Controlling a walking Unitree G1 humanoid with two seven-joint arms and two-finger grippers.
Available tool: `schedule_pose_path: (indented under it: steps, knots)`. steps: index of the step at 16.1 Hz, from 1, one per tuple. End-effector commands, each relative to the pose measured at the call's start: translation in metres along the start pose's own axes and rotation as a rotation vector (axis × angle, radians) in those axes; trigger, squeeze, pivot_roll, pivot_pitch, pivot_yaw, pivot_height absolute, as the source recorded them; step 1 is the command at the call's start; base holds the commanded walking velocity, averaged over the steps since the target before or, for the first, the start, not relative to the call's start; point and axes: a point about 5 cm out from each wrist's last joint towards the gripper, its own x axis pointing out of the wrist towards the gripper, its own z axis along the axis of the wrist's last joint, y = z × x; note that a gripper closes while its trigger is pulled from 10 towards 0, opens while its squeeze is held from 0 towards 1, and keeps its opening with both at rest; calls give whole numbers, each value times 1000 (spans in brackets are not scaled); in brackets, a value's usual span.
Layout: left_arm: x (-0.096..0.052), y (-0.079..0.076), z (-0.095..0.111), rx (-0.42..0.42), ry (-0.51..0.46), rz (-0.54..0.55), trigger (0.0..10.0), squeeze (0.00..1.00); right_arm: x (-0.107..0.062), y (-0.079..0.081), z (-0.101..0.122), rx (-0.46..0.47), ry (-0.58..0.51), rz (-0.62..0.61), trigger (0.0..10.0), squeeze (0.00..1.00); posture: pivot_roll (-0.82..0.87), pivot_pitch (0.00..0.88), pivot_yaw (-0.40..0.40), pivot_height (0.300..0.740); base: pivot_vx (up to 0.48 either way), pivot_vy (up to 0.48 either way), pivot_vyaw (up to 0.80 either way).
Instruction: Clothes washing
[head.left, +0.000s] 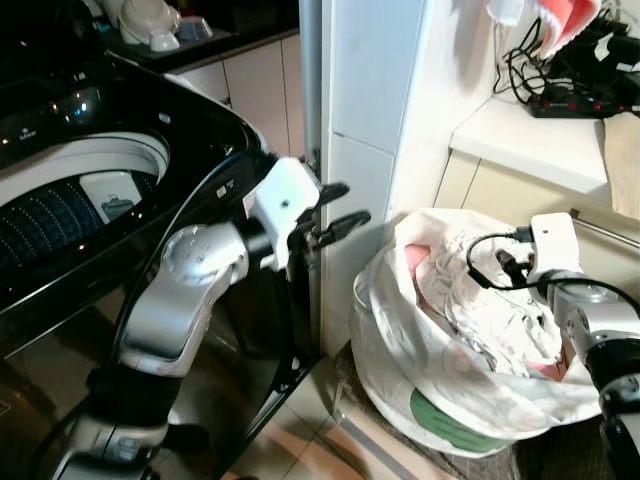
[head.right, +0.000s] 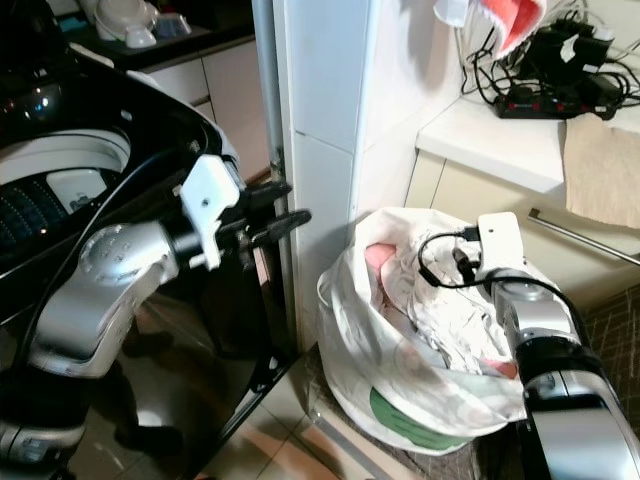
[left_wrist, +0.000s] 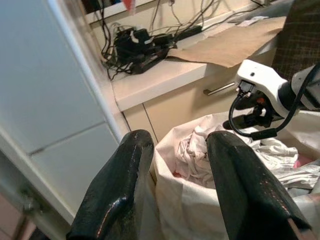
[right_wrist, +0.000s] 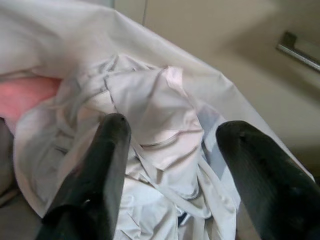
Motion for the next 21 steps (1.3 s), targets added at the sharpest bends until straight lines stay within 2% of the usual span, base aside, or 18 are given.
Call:
schedule_pose_path:
  steps: [1, 4, 5, 6, 8, 9, 10, 11, 14, 16, 17, 18, 19, 20, 21]
  knots:
    - [-11, 4, 3, -6, -2, 49, 10000, 0, 2, -3, 1, -4, -10, -10, 10000, 1000, 73, 28, 45, 740, 0, 0, 0]
    - [-30, 4, 9, 4, 25, 90, 10000, 0, 4, -4, -5, -37, -3, -24, 10000, 1000, 123, 101, 44, 740, 0, 0, 0]
    - [-39, 3, 11, 6, 44, 102, 10000, 0, 4, -6, -8, -46, 3, -45, 10000, 906, 157, 137, 39, 740, 0, 0, 0]
    - [-48, 1, 15, 21, 58, 106, 10000, 0, 4, -7, -10, -45, 4, -55, 10000, 0, 182, 158, 33, 740, 0, 0, 0]
    - [-54, -1, 19, 38, 63, 101, 10000, 0, 4, -7, -11, -39, 3, -59, 10000, 0, 188, 162, 32, 740, 0, 0, 0]
    - [-58, -1, 22, 43, 69, 116, 10000, 0, 4, -7, -13, -6, 5, -61, 10000, 0, 233, 187, 27, 740, 0, 0, 0]
    - [-69, -1, 27, 74, 98, 127, 10000, 0, 4, -6, -18, 65, 10, -86, 10000, 0, 258, 202, 24, 740, 0, 0, 0]
    - [-69, -1, 27, 74, 98, 127, 10000, 0, 4, -6, -18, 65, 10, -86, 10000, 0, 258, 202, 24, 740, 0, 0, 0]
    - [-86, -5, 37, 114, 133, 142, 10000, 0, 2, -2, -39, 228, 38, -150, 10000, 0, 305, 194, 37, 740, 0, 0, 0]
    - [-92, -5, 40, 144, 167, 134, 10000, 0, 2, 1, -45, 236, 60, -151, 10000, 0, 334, 215, 43, 740, 0, 0, 0]
    - [-98, -8, 43, 163, 196, 123, 10000, 0, 1, 1, -50, 238, 75, -165, 4941, 0, 355, 226, 43, 740, 0, 0, 0]
    - [-98, -8, 43, 163, 196, 123, 10000, 0, 1, 1, -50, 238, 75, -165, 4941, 0, 355, 226, 43, 740, 0, 0, 0]
    - [-99, -9, 45, 164, 202, 116, 10000, 0, 0, 1, -53, 240, 83, -174, 2941, 0, 362, 229, 44, 740, 0, 0, 0]
    - [-100, -11, 46, 163, 205, 111, 10000, 0, 0, 1, -53, 263, 83, -178, 471, 0, 368, 232, 44, 740, 0, 0, 0]
    - [-101, -13, 47, 158, 211, 101, 10000, 0, 0, 1, -54, 297, 82, -186, 0, 0, 372, 234, 43, 740, 0, 0, 0]
